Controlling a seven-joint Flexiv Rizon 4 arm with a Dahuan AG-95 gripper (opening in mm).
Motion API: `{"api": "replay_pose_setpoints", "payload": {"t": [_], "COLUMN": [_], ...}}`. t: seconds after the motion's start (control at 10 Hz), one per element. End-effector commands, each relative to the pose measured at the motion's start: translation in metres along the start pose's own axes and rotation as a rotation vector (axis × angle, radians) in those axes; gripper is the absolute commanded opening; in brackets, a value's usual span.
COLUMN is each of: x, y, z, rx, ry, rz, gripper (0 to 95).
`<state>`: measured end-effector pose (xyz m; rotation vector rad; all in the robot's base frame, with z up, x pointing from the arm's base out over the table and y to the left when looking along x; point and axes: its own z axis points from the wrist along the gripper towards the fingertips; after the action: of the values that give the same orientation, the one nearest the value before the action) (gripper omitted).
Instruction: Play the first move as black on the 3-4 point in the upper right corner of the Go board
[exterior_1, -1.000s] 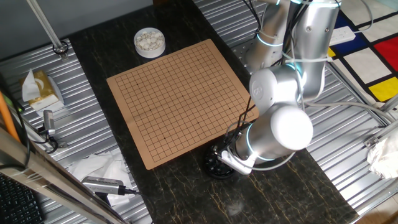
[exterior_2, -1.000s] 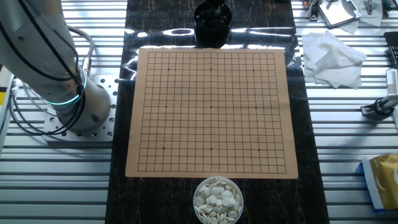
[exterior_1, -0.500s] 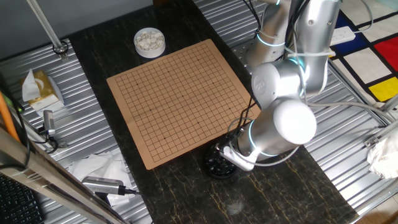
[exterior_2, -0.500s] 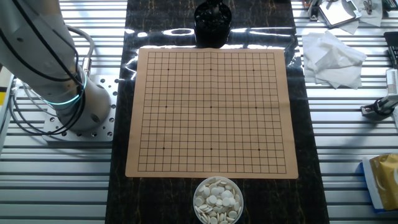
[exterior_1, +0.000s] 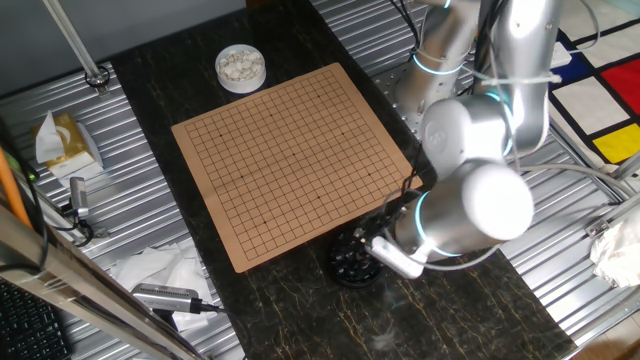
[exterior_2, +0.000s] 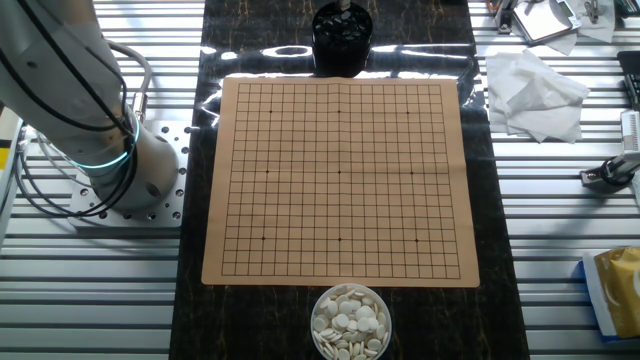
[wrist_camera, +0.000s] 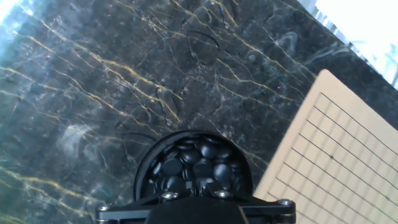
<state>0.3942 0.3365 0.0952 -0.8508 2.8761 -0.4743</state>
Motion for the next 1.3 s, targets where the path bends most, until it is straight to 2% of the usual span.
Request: {"api": "replay_pose_setpoints", "payload": {"t": [0.1, 0.4, 0.5, 0.6, 0.8, 0.9, 1.0, 1.2, 1.3], "x": [0.002, 0.001, -0.001, -0.003, -0.011, -0.014, -0.014, -0.014, -0.013], "y": [0.0, -0.002, -0.007, -0.013, -0.026, -0.03, -0.032, -0.038, -0.044], "z": [-0.003, -0.001, 0.001, -0.002, -0.013, -0.015, -0.016, -0.011, -0.006], "rx": [0.013, -0.001, -0.027, -0.04, -0.006, 0.031, 0.053, 0.092, 0.1], "ry": [0.008, 0.006, -0.01, -0.018, 0.003, 0.018, 0.026, 0.036, 0.024], "rz": [-0.007, 0.019, 0.024, 0.013, -0.064, -0.111, -0.13, -0.157, -0.164], "gripper": [0.0, 0.0, 0.0, 0.0, 0.0, 0.0, 0.0, 0.0, 0.0]}}
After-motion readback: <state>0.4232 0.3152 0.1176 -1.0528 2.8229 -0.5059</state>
